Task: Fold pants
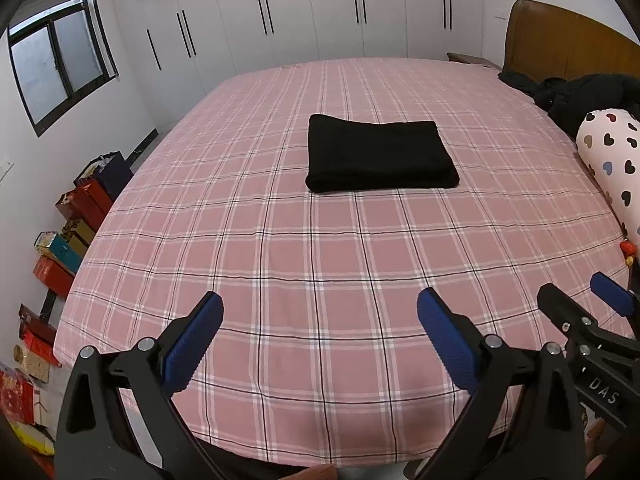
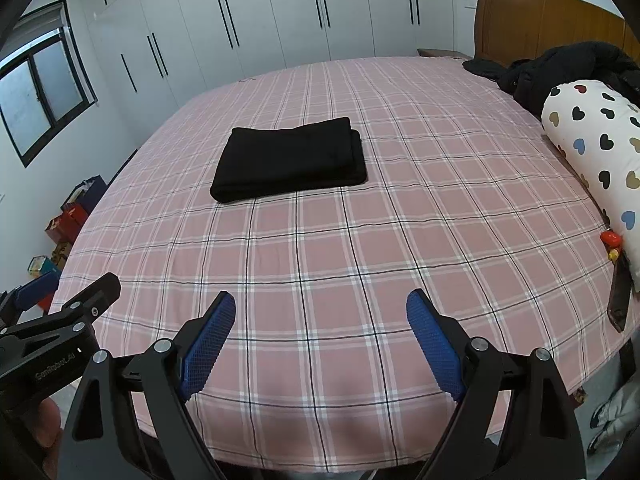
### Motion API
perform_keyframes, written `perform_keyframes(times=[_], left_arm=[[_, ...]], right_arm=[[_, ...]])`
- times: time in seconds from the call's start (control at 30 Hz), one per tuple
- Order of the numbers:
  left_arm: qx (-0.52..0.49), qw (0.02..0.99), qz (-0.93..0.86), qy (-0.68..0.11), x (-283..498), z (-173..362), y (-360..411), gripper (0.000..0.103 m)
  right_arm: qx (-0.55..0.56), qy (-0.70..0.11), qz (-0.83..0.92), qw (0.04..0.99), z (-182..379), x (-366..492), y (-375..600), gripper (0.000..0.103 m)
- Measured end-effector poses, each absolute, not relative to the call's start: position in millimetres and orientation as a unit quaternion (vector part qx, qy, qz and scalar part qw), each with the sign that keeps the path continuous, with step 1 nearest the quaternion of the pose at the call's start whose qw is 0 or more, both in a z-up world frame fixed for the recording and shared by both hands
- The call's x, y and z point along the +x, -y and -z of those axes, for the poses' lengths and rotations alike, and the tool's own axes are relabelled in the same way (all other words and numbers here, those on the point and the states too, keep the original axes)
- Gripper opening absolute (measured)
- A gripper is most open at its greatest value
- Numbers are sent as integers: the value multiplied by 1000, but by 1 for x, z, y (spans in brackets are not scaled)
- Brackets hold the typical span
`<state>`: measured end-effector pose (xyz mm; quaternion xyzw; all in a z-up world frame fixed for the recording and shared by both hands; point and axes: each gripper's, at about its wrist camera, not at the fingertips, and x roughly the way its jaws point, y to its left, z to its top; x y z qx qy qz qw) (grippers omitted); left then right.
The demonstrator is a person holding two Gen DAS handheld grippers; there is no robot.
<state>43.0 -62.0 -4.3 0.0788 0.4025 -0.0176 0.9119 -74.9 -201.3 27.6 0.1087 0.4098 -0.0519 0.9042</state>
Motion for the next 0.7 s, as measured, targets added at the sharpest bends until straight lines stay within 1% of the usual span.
perform_keyframes(times=[0.7], left_arm=[[80,912,13,-403,44,6,59,95]], right_arm=[[109,-412,46,903,-29,-77,200,86]])
